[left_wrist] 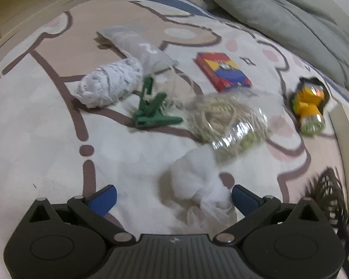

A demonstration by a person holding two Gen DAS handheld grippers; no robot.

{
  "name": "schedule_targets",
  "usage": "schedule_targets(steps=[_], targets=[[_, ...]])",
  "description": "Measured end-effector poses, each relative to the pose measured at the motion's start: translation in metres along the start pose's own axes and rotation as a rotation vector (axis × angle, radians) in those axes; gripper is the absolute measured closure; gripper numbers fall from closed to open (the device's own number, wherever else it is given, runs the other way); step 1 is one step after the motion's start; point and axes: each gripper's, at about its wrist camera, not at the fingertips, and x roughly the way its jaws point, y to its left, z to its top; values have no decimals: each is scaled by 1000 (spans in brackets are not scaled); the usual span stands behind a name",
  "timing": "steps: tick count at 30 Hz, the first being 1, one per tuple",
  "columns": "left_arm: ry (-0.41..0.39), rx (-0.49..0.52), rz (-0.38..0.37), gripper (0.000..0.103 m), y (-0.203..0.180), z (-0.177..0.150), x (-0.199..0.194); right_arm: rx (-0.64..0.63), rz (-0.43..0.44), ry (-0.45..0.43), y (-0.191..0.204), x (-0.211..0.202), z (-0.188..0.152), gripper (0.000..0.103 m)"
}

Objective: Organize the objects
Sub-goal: 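Grasp the dark brown claw clip with the right gripper while the left grasps the white tissue bundle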

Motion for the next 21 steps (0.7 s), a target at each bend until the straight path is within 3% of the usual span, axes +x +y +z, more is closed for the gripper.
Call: schedule_targets(steps=[4, 8, 15, 21], targets=[[17, 15, -29, 1, 3, 0, -2, 8, 4, 36, -3, 6, -1, 93], [10, -10, -74, 15, 13, 4, -8, 90, 35, 37, -17, 4, -3, 95], [31, 43, -172, 54, 10, 7, -19, 375, 169, 61, -58, -5, -2, 96], [22, 135, -176, 62, 1, 7, -27, 683, 321, 78, -99, -16, -10, 98]])
